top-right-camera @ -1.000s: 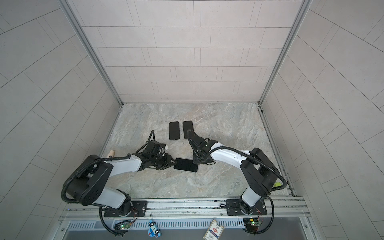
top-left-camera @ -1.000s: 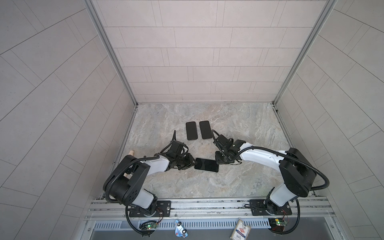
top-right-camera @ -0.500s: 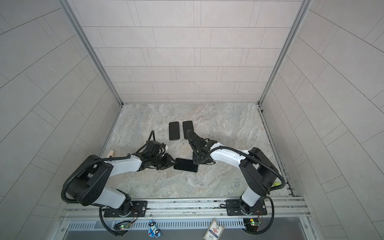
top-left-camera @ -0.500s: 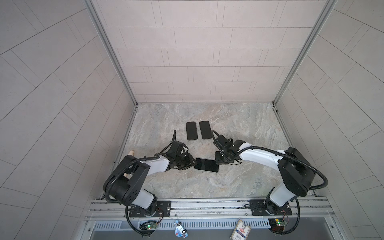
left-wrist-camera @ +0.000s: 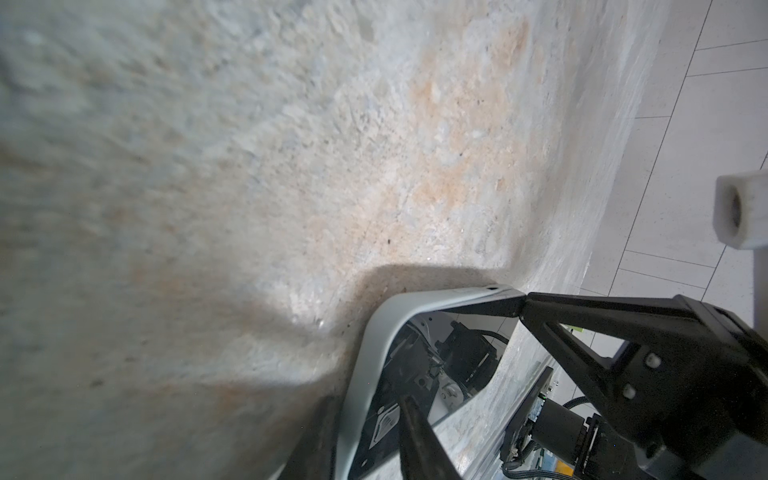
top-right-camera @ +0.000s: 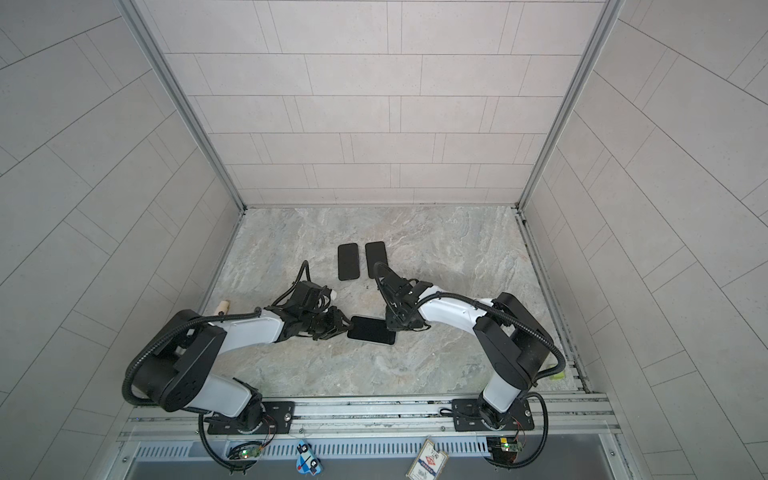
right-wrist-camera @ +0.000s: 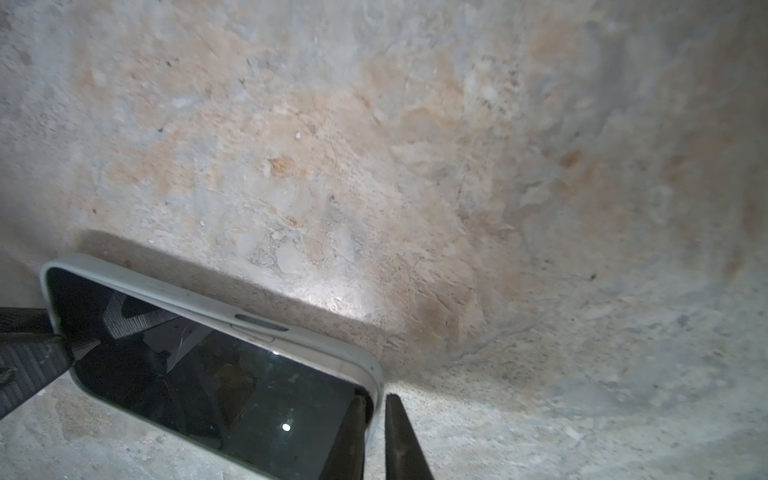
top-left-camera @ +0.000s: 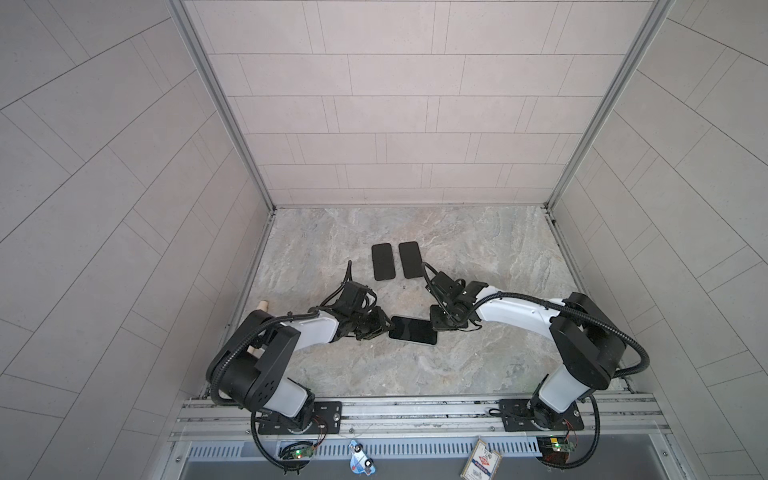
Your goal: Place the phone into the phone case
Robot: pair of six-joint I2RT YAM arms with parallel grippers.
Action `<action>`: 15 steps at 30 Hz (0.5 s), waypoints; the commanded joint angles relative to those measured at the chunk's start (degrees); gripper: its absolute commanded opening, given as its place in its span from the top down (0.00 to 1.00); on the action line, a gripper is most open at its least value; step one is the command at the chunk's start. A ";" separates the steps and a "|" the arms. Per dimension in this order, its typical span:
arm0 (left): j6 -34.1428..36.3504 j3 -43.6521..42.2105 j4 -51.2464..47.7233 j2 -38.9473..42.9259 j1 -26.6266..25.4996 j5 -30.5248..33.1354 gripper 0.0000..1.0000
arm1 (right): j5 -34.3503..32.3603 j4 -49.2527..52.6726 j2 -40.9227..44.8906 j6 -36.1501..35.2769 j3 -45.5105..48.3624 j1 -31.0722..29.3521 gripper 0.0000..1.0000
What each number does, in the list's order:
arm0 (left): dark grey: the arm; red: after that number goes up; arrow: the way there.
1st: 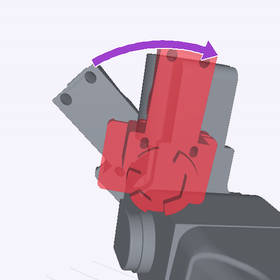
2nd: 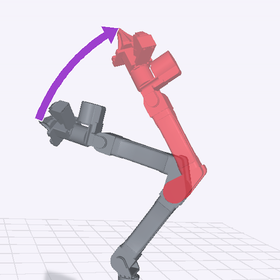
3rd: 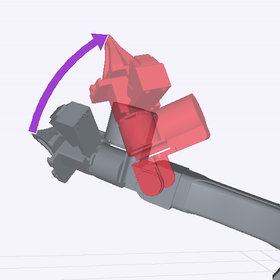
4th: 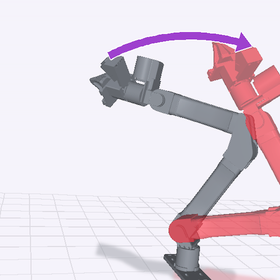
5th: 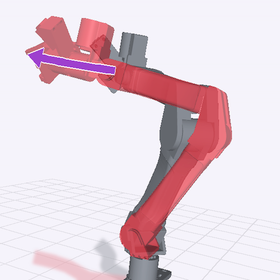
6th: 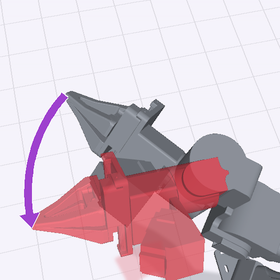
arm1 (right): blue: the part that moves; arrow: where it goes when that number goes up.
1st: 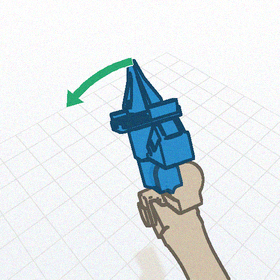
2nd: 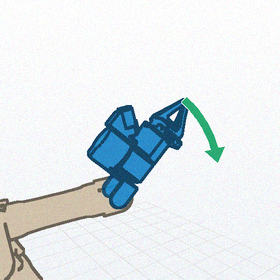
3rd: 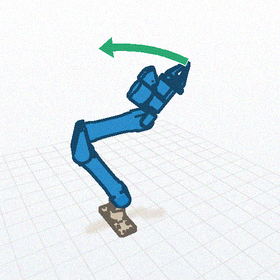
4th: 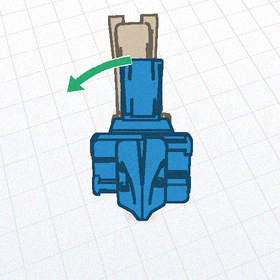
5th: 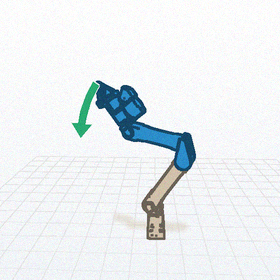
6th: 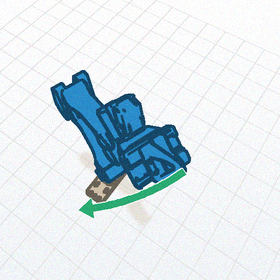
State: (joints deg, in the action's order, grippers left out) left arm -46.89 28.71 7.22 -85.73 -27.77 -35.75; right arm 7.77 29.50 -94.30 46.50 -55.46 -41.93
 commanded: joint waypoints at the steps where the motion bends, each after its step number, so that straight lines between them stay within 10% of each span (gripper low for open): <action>1: 0.23 1.17 -0.13 -0.58 -0.27 -0.39 0.68 | -0.65 -0.03 -1.30 0.38 1.01 0.12 0.86; 15: 0.27 1.17 -0.10 -0.78 -0.27 -0.47 0.68 | 0.05 -1.50 -1.79 1.22 2.07 -0.27 0.86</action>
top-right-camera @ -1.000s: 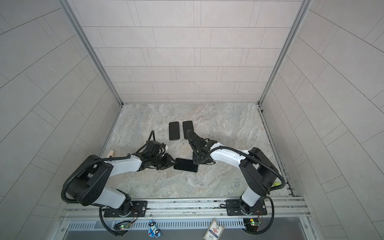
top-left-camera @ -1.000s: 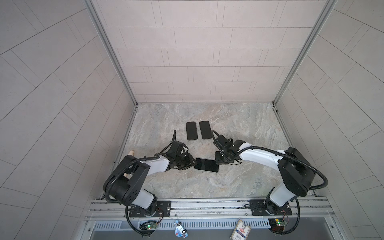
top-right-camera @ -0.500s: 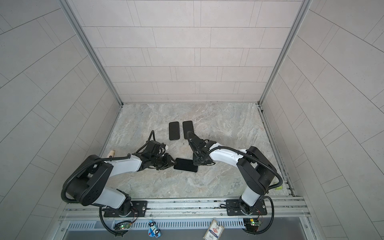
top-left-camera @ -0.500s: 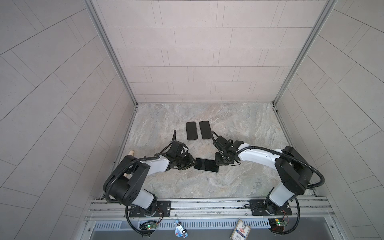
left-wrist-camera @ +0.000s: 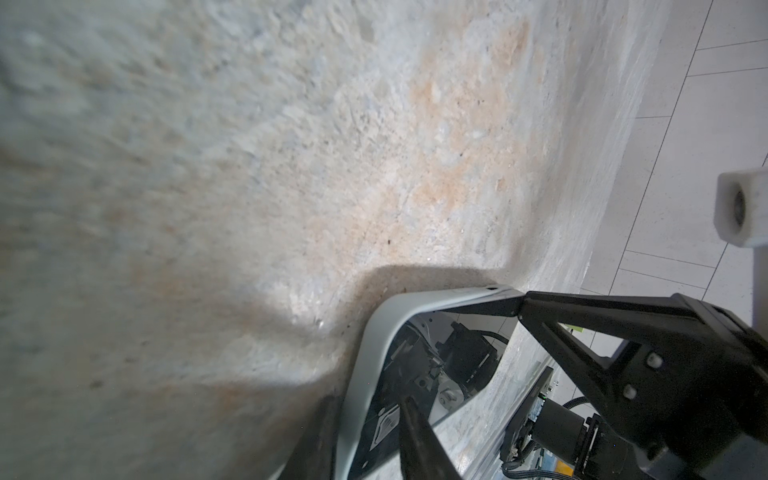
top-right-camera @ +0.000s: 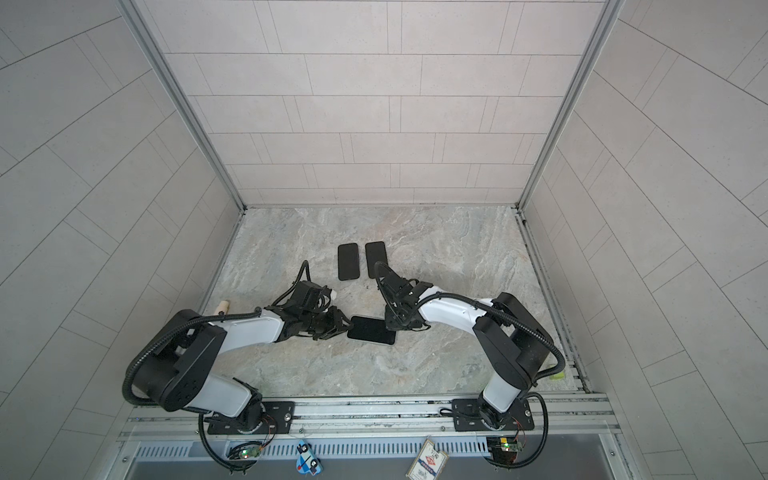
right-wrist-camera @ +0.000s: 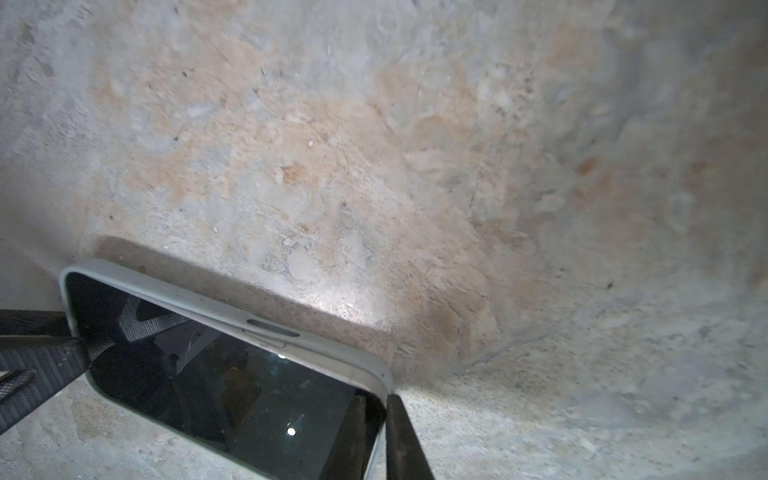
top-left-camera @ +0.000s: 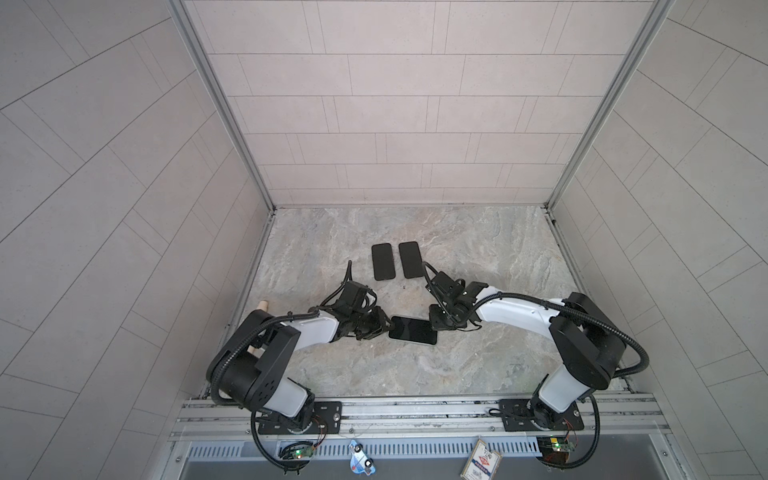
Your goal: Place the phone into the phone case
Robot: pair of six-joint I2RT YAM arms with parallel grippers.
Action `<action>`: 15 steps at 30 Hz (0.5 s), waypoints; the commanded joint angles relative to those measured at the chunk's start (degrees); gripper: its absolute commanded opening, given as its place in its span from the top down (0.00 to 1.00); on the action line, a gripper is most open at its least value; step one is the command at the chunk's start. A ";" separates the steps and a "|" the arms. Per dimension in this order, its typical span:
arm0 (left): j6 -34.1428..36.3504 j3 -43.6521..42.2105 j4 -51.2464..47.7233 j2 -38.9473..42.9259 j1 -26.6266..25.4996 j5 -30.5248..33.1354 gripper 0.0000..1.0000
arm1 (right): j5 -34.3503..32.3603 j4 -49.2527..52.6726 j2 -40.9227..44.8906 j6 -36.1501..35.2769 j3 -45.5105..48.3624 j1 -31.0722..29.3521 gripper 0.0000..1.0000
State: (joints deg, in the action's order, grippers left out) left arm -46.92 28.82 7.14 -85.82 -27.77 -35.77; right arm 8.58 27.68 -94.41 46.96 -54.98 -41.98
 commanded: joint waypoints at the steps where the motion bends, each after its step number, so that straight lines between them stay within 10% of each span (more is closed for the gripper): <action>1: 0.19 1.06 -0.02 -0.67 -0.27 -0.50 0.68 | -0.68 0.28 -1.72 0.76 1.56 -0.25 0.86; 15: 0.25 0.89 0.03 -0.43 -0.27 -0.41 0.68 | -0.34 -0.79 -2.85 1.03 1.23 -0.49 0.87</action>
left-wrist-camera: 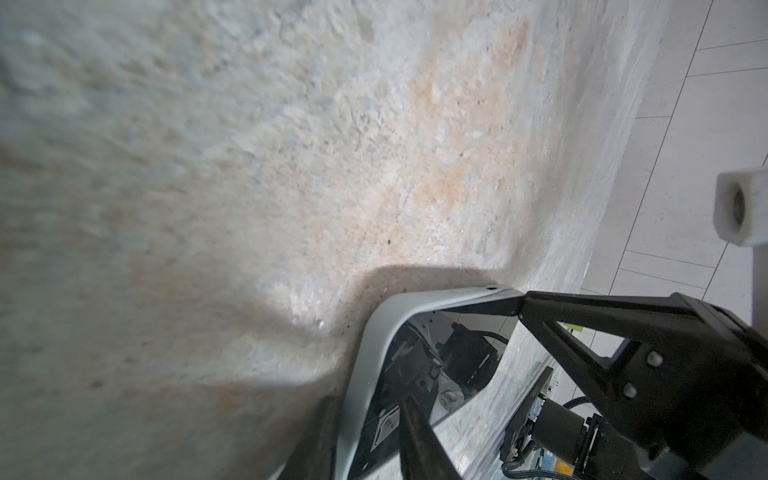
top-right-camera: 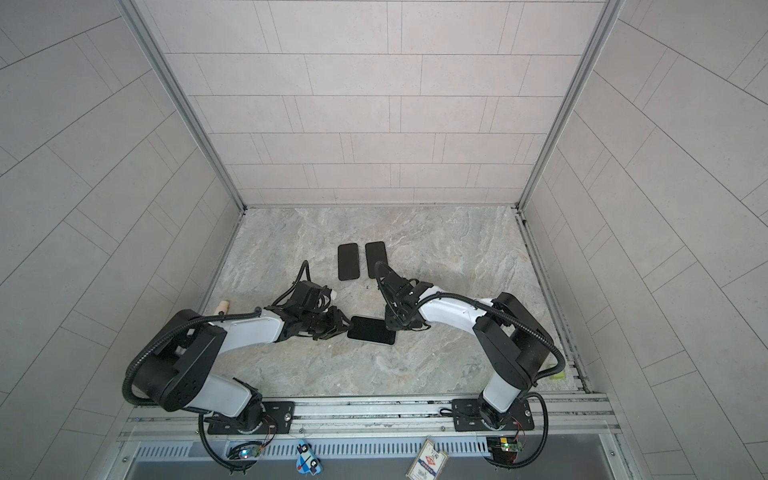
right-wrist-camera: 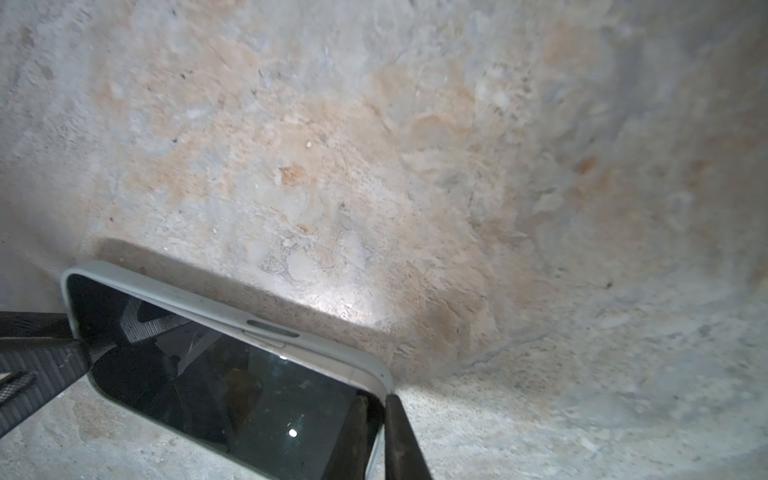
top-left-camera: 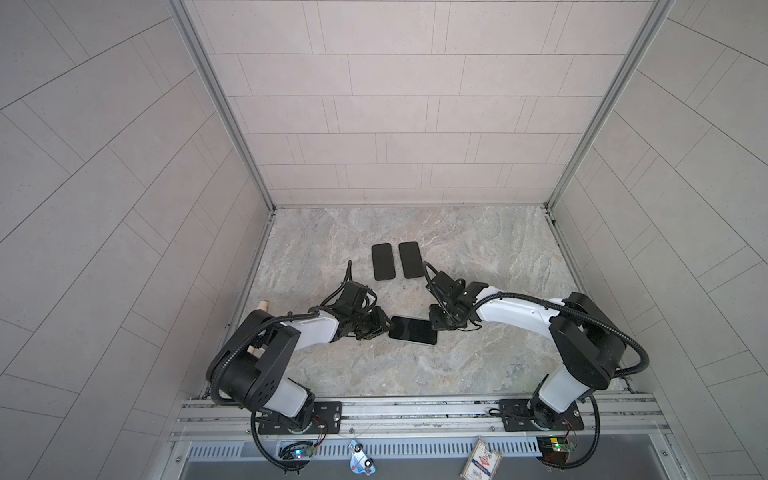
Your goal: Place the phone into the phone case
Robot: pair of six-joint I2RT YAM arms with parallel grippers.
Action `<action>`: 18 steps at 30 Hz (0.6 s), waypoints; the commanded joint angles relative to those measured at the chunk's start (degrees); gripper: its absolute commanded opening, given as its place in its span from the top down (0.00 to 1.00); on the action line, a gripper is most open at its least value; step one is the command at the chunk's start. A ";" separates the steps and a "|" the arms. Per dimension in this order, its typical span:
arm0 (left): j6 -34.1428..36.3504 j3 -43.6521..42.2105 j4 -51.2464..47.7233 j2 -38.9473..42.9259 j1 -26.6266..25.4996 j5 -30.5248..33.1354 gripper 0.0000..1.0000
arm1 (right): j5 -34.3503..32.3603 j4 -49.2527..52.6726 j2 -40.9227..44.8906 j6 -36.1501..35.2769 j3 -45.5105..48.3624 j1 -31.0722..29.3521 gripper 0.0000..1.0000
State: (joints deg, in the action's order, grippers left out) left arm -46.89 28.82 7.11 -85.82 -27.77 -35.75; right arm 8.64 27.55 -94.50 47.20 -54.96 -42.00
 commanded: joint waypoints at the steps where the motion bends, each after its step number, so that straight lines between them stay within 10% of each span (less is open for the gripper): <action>1: 0.22 0.85 0.06 -0.46 -0.28 -0.40 0.68 | -0.34 -0.74 -2.93 0.79 1.12 -0.50 0.87; 18: 0.22 0.96 0.12 -0.49 -0.27 -0.50 0.68 | -0.77 0.19 -5.90 0.53 0.32 -1.04 0.87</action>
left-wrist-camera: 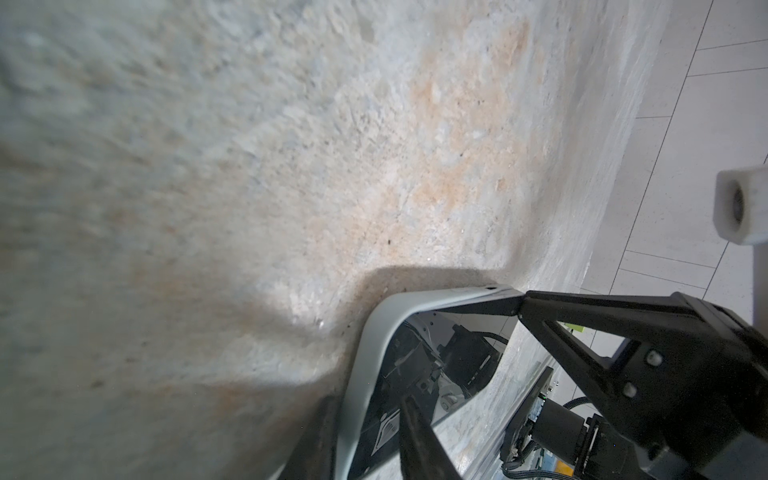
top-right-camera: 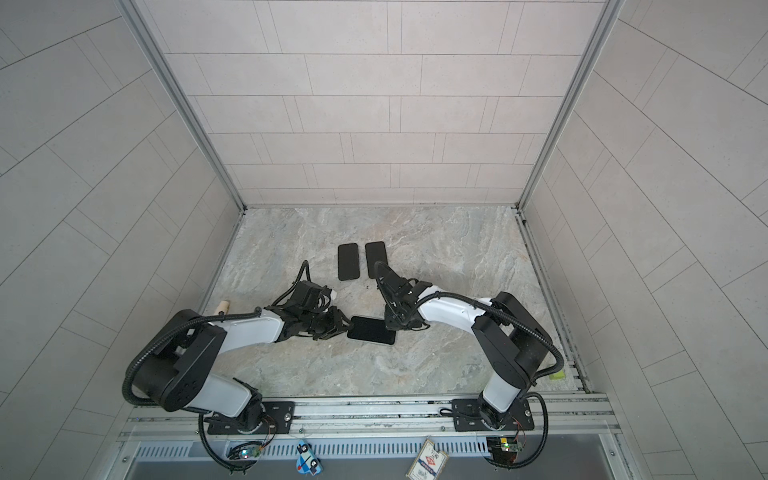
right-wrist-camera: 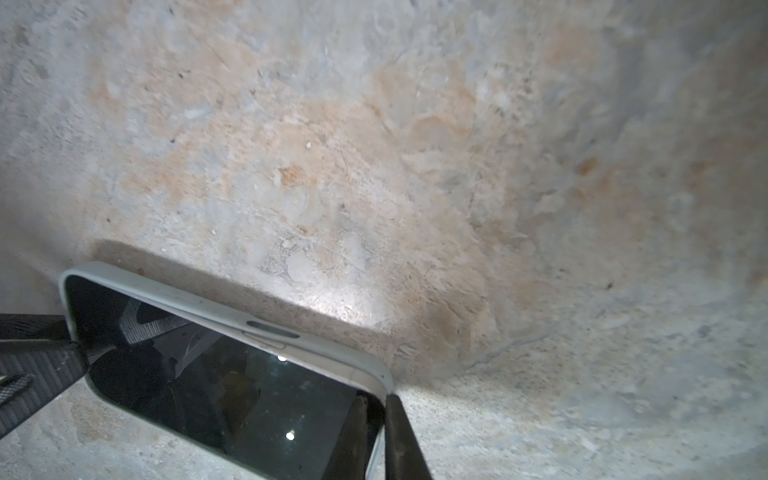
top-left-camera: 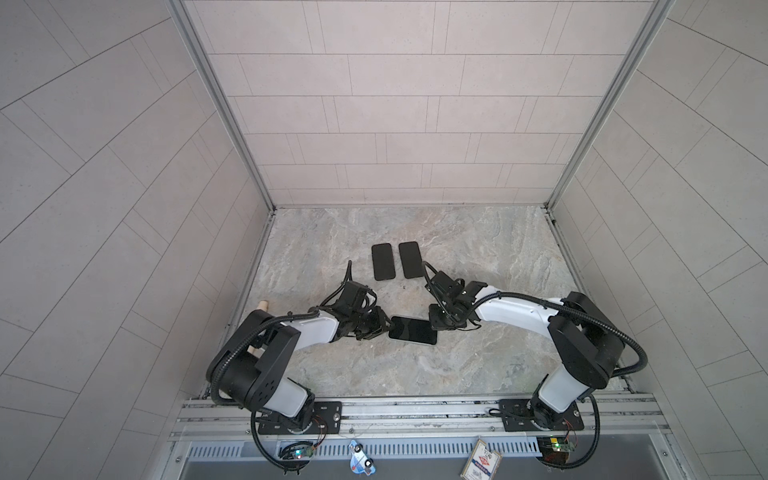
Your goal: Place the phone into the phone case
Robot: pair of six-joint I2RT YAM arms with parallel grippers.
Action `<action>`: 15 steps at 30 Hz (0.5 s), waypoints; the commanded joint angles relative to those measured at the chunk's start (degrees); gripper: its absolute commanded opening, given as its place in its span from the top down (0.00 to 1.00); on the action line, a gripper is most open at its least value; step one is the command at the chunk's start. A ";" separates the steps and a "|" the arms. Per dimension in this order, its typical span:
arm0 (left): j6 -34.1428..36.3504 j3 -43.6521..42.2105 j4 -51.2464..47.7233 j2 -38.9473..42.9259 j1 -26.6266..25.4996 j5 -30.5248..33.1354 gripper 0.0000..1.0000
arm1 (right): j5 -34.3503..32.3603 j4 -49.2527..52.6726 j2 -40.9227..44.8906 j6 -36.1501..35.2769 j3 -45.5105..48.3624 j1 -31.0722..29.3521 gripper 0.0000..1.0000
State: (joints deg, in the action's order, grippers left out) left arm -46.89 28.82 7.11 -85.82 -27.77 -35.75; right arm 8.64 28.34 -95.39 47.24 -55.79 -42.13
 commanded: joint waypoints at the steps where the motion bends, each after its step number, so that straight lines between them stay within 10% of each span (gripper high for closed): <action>1: 0.22 0.96 0.18 -0.49 -0.27 -0.52 0.68 | -0.83 -0.36 -5.32 0.35 0.92 -1.04 0.89; 15: 0.22 0.89 0.27 -0.49 -0.27 -0.49 0.68 | -2.06 1.72 -7.72 -0.31 -1.74 -2.17 0.89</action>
State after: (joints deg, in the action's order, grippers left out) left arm -46.92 28.82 7.11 -85.82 -27.77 -35.75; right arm 6.13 32.93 -98.00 47.11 -59.68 -43.44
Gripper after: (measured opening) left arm 0.323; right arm 0.113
